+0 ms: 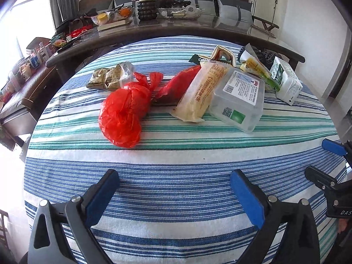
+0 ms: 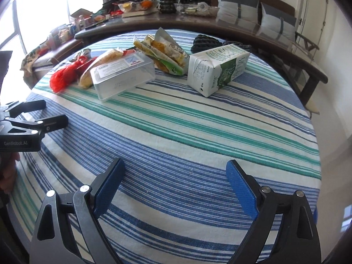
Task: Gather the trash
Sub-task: 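Move both open tools back over the table, then grasp the red plastic bag with the left tool while the right tool grasps the milk carton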
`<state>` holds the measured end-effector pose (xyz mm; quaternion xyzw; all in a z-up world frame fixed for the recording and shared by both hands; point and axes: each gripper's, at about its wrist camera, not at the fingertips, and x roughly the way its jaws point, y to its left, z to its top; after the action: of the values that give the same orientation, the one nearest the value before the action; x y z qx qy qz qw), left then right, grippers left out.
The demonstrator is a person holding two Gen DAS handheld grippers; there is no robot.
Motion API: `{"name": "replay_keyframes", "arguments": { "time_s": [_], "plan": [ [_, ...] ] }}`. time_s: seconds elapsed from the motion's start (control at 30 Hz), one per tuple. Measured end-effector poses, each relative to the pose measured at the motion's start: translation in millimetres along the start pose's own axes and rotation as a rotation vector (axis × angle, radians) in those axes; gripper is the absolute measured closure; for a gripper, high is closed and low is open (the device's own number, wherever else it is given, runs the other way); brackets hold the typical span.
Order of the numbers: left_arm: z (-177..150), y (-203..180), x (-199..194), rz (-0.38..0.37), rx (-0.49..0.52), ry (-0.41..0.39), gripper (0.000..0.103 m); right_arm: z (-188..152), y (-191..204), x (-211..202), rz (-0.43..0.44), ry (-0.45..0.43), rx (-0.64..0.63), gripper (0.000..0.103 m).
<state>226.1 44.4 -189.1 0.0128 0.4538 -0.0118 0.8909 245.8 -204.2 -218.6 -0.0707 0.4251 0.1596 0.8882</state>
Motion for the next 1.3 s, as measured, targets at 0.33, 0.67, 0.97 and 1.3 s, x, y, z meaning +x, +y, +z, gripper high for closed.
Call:
{"name": "replay_keyframes", "arguments": {
  "time_s": [0.33, 0.67, 0.97, 1.3],
  "plan": [
    [-1, 15, -4, -0.025, 0.027, 0.014, 0.000, 2, -2, 2, -0.015, 0.012, 0.025, 0.001],
    [52, 59, 17, -0.090, -0.024, -0.016, 0.002, 4, -3, 4, -0.011, 0.018, 0.030, 0.000],
    [45, 61, 17, -0.051, 0.036, -0.027, 0.061, 56, -32, -1, -0.106, -0.096, 0.154, 0.002],
    [26, 77, -4, -0.084, -0.042, -0.021, 0.064, 123, -34, 52, -0.171, -0.004, 0.274, 0.046]
  ]
}}
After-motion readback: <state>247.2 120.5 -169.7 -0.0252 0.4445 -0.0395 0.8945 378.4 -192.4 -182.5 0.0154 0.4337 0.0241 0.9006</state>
